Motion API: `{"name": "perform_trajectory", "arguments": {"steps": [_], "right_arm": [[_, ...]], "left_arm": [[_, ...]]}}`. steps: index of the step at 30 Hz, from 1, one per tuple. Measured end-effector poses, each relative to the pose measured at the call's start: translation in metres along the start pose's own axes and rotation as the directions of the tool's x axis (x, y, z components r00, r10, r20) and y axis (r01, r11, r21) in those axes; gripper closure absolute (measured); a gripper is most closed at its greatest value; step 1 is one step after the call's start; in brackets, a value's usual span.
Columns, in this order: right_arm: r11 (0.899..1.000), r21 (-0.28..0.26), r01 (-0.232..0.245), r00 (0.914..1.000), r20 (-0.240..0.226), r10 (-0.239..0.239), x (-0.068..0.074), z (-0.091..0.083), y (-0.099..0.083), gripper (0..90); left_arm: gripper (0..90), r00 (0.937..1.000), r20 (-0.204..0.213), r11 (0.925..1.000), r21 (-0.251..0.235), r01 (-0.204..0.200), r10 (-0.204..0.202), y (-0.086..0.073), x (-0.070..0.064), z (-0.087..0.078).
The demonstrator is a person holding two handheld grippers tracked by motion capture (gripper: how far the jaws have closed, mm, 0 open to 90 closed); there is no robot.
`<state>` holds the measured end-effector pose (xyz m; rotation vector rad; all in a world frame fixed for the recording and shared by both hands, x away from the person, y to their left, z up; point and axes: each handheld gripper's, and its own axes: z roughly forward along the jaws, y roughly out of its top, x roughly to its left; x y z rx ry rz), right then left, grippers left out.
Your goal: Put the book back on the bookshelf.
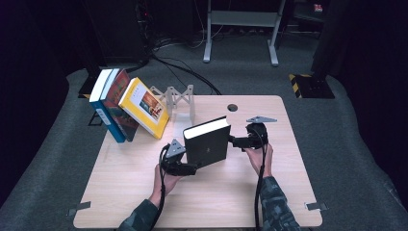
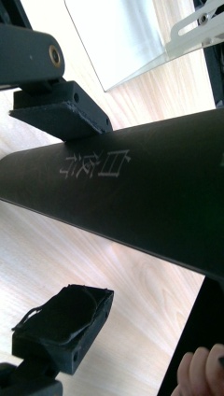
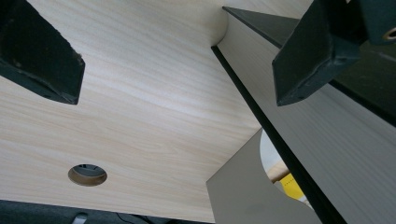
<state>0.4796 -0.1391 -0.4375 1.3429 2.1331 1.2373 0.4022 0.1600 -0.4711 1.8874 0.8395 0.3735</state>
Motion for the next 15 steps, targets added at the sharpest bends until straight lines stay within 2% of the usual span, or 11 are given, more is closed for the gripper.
{"name": "perform_trajectory", "arguments": {"steps": [1, 3, 6, 9, 14, 15], "right_arm": [[1.0, -0.001, 0.001, 1.0, 0.003, -0.001, 0.0, 0.001, 0.001, 1.4], [1.0, -0.002, -0.002, 1.0, 0.004, 0.002, -0.001, 0.002, 0.001, 0.2], [1.0, 0.001, -0.016, 0.9998, -0.013, 0.016, -0.003, 0.001, -0.002, 0.0], [1.0, 0.01, -0.019, 0.9997, -0.013, 0.019, -0.005, 0.001, -0.007, 0.0], [1.0, 0.013, -0.024, 0.9996, -0.011, 0.025, -0.014, -0.003, -0.02, 0.0], [0.999, 0.018, -0.03, 0.9995, -0.006, 0.03, -0.016, -0.005, -0.025, 0.0]], "left_arm": [[20.5, 0.9999, 0.005, 0.9999, 0.002, 0.015, -0.015, 0.0, 0.0, -0.001], [21.9, 0.9999, 0.009, 1.0, 0.001, 0.006, -0.006, 0.001, 0.002, -0.002], [22.8, 0.9998, 0.014, 0.9997, -0.02, -0.015, 0.015, 0.009, 0.005, -0.005], [21.5, 0.9992, 0.016, 0.9979, -0.054, -0.036, 0.037, 0.02, 0.006, -0.007], [20.9, 0.9974, 0.029, 0.9954, -0.072, -0.063, 0.066, 0.037, 0.004, -0.009], [20.9, 0.9961, 0.03, 0.9936, -0.079, -0.081, 0.083, 0.039, 0.005, -0.01]]}}
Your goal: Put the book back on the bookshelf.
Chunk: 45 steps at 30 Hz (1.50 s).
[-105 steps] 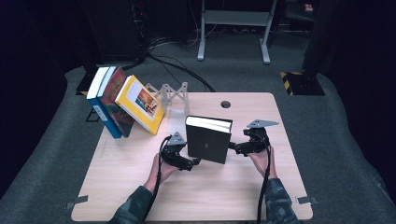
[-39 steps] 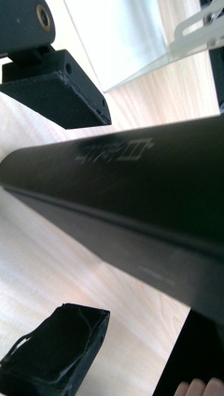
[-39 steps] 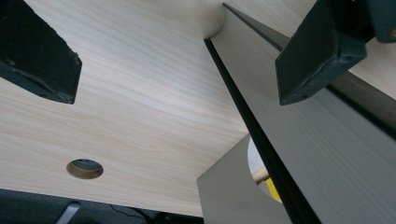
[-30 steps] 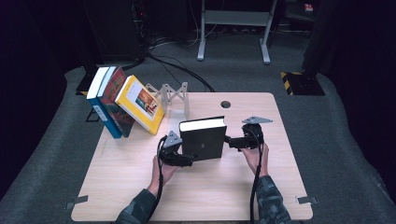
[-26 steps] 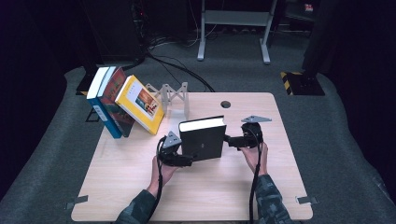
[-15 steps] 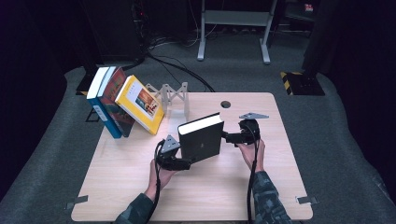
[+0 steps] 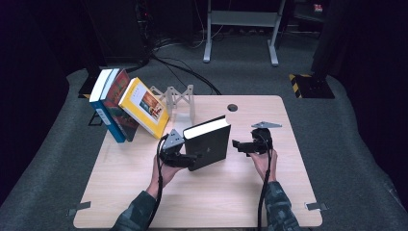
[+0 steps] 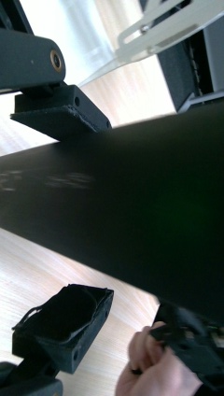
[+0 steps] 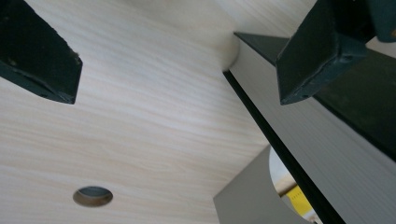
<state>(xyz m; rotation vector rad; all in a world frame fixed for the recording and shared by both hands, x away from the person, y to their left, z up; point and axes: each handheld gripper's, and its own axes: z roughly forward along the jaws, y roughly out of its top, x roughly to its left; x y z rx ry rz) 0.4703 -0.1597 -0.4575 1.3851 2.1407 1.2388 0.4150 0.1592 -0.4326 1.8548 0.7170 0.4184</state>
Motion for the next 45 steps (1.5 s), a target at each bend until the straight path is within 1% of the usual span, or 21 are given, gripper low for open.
{"name": "perform_trajectory", "arguments": {"steps": [2, 4, 5, 6, 7, 9, 12, 13, 14, 16, 22, 23, 27, 29, 30, 31, 32, 35, 37, 40, 45], "right_arm": [[1.0, 0.014, 0.005, 0.9999, 0.012, -0.005, -0.005, -0.002, -0.009, 0.0], [1.0, 0.024, 0.008, 0.9992, 0.038, -0.009, -0.011, -0.004, -0.019, 0.4], [1.0, 0.021, 0.02, 0.9984, 0.052, -0.021, -0.015, -0.006, -0.026, 1.4], [0.999, 0.032, 0.01, 0.9978, 0.066, -0.013, -0.018, -0.008, -0.034, 1.4], [0.999, 0.037, 0.016, 0.9971, 0.073, -0.019, -0.022, -0.008, -0.039, 1.3], [0.999, 0.046, -0.004, 0.9963, 0.086, 0.0, -0.029, -0.011, -0.052, 1.6], [0.998, 0.062, -0.028, 0.9944, 0.103, 0.022, -0.04, -0.014, -0.071, 1.9], [0.997, 0.073, -0.025, 0.993, 0.117, 0.016, -0.043, -0.015, -0.076, 1.9], [0.997, 0.074, -0.032, 0.9928, 0.117, 0.023, -0.046, -0.016, -0.081, 2.1], [0.996, 0.079, -0.029, 0.9909, 0.133, 0.019, -0.048, -0.019, -0.087, 2.7], [0.996, 0.082, -0.019, 0.988, 0.154, 0.006, -0.051, -0.022, -0.092, 4.5], [0.997, 0.08, -0.007, 0.9866, 0.163, -0.006, -0.051, -0.022, -0.092, 5.0], [0.992, 0.114, 0.049, 0.9754, 0.209, -0.072, -0.044, -0.018, -0.093, 4.1], [0.993, 0.113, 0.047, 0.9767, 0.203, -0.069, -0.044, -0.018, -0.093, 4.2], [0.993, 0.111, 0.044, 0.9763, 0.206, -0.066, -0.045, -0.018, -0.093, 4.2], [0.993, 0.112, 0.044, 0.9759, 0.208, -0.067, -0.045, -0.018, -0.093, 4.2], [0.993, 0.112, 0.045, 0.9758, 0.208, -0.067, -0.045, -0.018, -0.093, 4.2], [0.993, 0.112, 0.045, 0.9757, 0.208, -0.068, -0.045, -0.018, -0.093, 4.2], [0.993, 0.112, 0.045, 0.9757, 0.209, -0.067, -0.045, -0.018, -0.093, 4.2], [0.993, 0.111, 0.041, 0.9753, 0.212, -0.064, -0.044, -0.018, -0.093, 4.2], [0.993, 0.112, 0.038, 0.9752, 0.213, -0.061, -0.045, -0.018, -0.092, 4.3]], "left_arm": [[22.2, 0.9992, 0.001, 0.9992, 0.002, -0.039, 0.039, 0.007, -0.001, -0.001], [22.6, 0.9986, -0.002, 0.9985, -0.009, -0.054, 0.054, 0.012, -0.002, -0.001], [23.9, 0.9973, -0.002, 0.9972, -0.009, -0.074, 0.074, 0.015, -0.001, -0.002], [25.1, 0.9975, -0.004, 0.9972, -0.023, -0.071, 0.071, 0.017, -0.001, -0.002], [25.8, 0.9957, 0.0, 0.9955, -0.022, -0.093, 0.093, 0.02, -0.001, -0.003], [31.7, 0.9936, -0.019, 0.9933, -0.027, -0.112, 0.112, 0.023, 0.0, -0.003], [37.2, 0.9938, -0.007, 0.9928, -0.044, -0.111, 0.111, 0.024, 0.003, -0.003], [39.5, 0.9943, -0.003, 0.993, -0.052, -0.106, 0.106, 0.024, 0.004, -0.003], [40.4, 0.9942, 0.009, 0.9933, -0.043, -0.107, 0.107, 0.024, 0.005, -0.004], [42.0, 0.9941, 0.011, 0.9933, -0.042, -0.107, 0.108, 0.024, 0.005, -0.005], [50.6, 0.9939, 0.029, 0.9937, -0.035, -0.106, 0.107, 0.025, 0.002, -0.007], [51.8, 0.9937, 0.037, 0.994, -0.032, -0.105, 0.106, 0.025, 0.001, -0.008], [52.8, 0.9948, 0.015, 0.9947, -0.025, -0.1, 0.1, 0.024, -0.001, -0.009], [52.9, 0.9949, -0.012, 0.9947, -0.025, -0.1, 0.1, 0.024, -0.002, -0.01], [52.9, 0.996, -0.017, 0.9956, -0.031, -0.088, 0.088, 0.024, -0.003, -0.011], [52.9, 0.9953, -0.027, 0.9952, -0.026, -0.094, 0.093, 0.024, -0.003, -0.012], [52.9, 0.9959, -0.025, 0.996, -0.014, -0.088, 0.087, 0.024, -0.002, -0.013], [52.8, 0.9961, -0.054, 0.9973, -0.018, -0.071, 0.07, 0.023, -0.003, -0.015], [52.3, 0.9963, -0.054, 0.9976, -0.011, -0.068, 0.067, 0.024, -0.004, -0.016], [49.0, 0.9926, -0.092, 0.9969, -0.004, -0.079, 0.078, 0.026, -0.007, -0.014], [34.4, 0.9962, -0.064, 0.9979, 0.029, -0.058, 0.06, 0.03, -0.008, -0.008]]}}
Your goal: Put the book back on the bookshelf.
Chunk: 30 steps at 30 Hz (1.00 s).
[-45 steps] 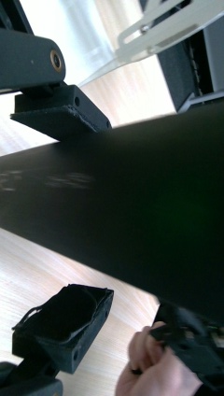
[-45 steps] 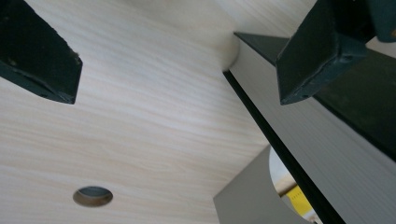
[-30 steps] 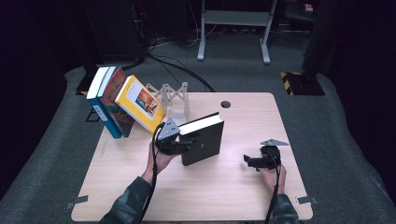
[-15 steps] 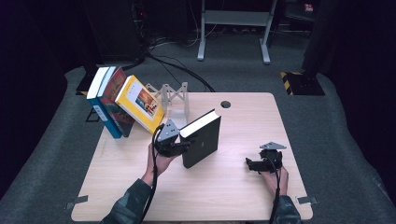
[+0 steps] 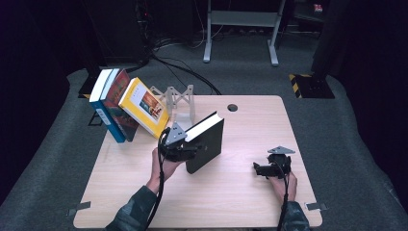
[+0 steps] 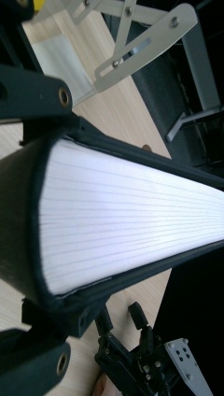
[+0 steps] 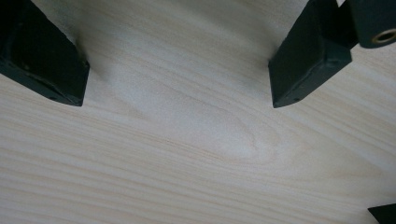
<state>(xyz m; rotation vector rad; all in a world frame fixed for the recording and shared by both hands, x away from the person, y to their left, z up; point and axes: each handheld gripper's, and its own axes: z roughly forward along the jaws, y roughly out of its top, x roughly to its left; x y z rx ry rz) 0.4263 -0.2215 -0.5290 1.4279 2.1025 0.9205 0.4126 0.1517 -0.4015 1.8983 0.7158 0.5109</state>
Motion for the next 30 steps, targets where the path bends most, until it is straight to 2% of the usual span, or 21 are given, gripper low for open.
{"name": "perform_trajectory", "arguments": {"steps": [1, 3, 5, 8, 11, 14, 16, 21, 30], "right_arm": [[1.0, -0.001, 0.0, 1.0, 0.0, 0.0, -0.0001, 0.0, 0.0, 4.4], [1.0, 0.002, 0.0, 1.0, 0.0, 0.0, -0.0003, -0.0002, 0.0, 4.5], [1.0, 0.004, 0.005, 1.0, 0.001, -0.005, -0.0007, -0.0003, -0.0001, 4.7], [1.0, 0.004, 0.009, 1.0, 0.002, -0.009, -0.001, -0.0005, -0.0002, 4.8], [1.0, 0.001, -0.002, 1.0, 0.004, 0.002, -0.0002, 0.0, 0.0001, 4.8], [1.0, -0.001, -0.004, 1.0, 0.005, 0.004, -0.0002, 0.0002, 0.0002, 4.8], [1.0, -0.001, -0.004, 1.0, 0.005, 0.004, -0.0001, 0.0002, 0.0002, 4.8], [1.0, -0.001, -0.004, 1.0, 0.005, 0.004, -0.0002, 0.0002, 0.0003, 5.0], [1.0, -0.003, 0.0, 1.0, 0.006, 0.0, -0.0001, 0.0002, 0.0002, 5.4]], "left_arm": [[31.2, 1.0, 0.0, 1.0, -0.002, 0.004, -0.004, 0.0004, 0.0, 0.0013], [31.8, 1.0, 0.006, 1.0, 0.008, -0.003, 0.003, 0.0014, 0.0004, 0.0017], [41.6, 0.9999, -0.001, 0.9999, -0.003, -0.014, 0.014, 0.0018, 0.0013, 0.0022], [47.8, 1.0, -0.002, 0.9999, -0.01, 0.009, -0.009, 0.0019, 0.0034, 0.0021], [49.9, 1.0, 0.006, 0.9999, -0.011, 0.005, -0.005, 0.0014, 0.005, 0.0031], [51.7, 0.9996, 0.021, 0.9998, -0.002, 0.02, -0.02, 0.0028, 0.0063, 0.0031], [52.4, 0.9995, 0.028, 0.9998, 0.013, 0.014, -0.014, 0.0037, 0.0074, 0.0022], [53.8, 0.9997, 0.01, 0.9998, -0.008, 0.021, -0.021, 0.0027, 0.0029, 0.0028], [54.2, 0.9995, 0.001, 0.9992, -0.027, 0.031, -0.031, 0.0041, 0.0035, 0.0029]]}}
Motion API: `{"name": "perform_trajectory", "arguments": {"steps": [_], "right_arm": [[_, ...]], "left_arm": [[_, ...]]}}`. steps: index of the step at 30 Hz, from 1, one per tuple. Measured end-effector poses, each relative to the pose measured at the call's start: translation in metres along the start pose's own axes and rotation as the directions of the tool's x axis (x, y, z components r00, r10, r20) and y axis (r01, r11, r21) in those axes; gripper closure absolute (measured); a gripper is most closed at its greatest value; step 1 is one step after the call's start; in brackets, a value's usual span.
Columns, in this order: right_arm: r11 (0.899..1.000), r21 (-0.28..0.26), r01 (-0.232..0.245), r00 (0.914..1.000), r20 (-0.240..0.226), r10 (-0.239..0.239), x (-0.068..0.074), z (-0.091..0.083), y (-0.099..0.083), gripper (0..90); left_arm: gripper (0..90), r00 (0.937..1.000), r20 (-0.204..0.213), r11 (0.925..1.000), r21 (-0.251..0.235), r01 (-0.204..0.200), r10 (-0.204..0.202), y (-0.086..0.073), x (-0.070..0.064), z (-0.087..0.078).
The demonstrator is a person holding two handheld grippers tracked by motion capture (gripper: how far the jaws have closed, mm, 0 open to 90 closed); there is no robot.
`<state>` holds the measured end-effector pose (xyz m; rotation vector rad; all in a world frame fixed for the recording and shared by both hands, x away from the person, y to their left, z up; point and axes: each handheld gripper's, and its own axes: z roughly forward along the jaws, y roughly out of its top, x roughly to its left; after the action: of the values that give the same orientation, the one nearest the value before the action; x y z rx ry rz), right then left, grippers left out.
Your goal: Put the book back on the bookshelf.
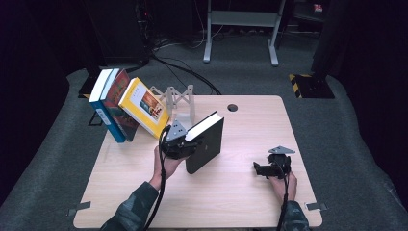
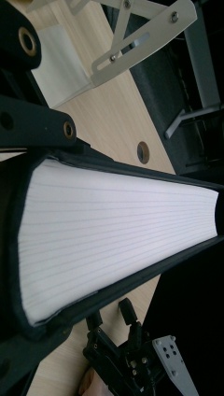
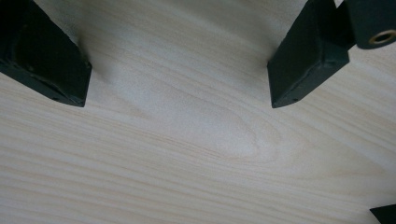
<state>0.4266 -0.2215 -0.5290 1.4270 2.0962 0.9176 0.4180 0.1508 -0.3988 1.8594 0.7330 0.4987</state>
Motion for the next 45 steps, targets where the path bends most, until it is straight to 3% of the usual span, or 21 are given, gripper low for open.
{"name": "perform_trajectory", "arguments": {"steps": [4, 13, 17, 21, 26, 31, 36, 45], "right_arm": [[1.0, -0.001, 0.001, 1.0, 0.001, -0.001, 0.0, 0.0, 0.0, 5.6], [1.0, -0.001, -0.002, 1.0, 0.001, 0.002, 0.001, 0.0, 0.0, 5.6], [1.0, -0.002, -0.001, 1.0, 0.003, 0.001, 0.001, 0.0, 0.0, 5.6], [1.0, -0.002, -0.002, 1.0, 0.003, 0.002, 0.001, 0.0, 0.0, 5.6], [1.0, -0.002, 0.003, 1.0, 0.004, -0.003, 0.0, 0.0, 0.0, 6.2], [1.0, -0.003, 0.0, 1.0, 0.004, 0.0, 0.0, 0.0, 0.0, 6.3], [1.0, -0.009, -0.004, 1.0, 0.001, 0.004, -0.001, 0.0, 0.0, 7.1], [1.0, -0.01, -0.005, 1.0, 0.001, 0.005, -0.001, 0.0, 0.0, 7.5]], "left_arm": [[54.2, 0.9996, -0.002, 0.9996, -0.005, 0.027, -0.027, 0.003, 0.005, -0.003], [54.2, 0.9984, -0.033, 0.9987, -0.02, 0.046, -0.047, 0.013, 0.018, -0.019], [54.2, 0.9969, -0.067, 0.9988, -0.03, 0.04, -0.042, 0.019, 0.026, -0.031], [54.2, 0.9935, -0.095, 0.9972, -0.046, 0.059, -0.063, 0.025, 0.035, -0.041], [54.2, 0.9858, -0.146, 0.9946, -0.074, 0.072, -0.082, 0.031, 0.048, -0.052], [54.1, 0.9799, -0.18, 0.9946, -0.071, 0.076, -0.087, 0.036, 0.059, -0.059], [54.1, 0.9727, -0.215, 0.9943, -0.077, 0.073, -0.088, 0.041, 0.067, -0.06], [54.2, 0.9593, -0.252, 0.9906, -0.082, 0.109, -0.127, 0.042, 0.082, -0.05]]}}
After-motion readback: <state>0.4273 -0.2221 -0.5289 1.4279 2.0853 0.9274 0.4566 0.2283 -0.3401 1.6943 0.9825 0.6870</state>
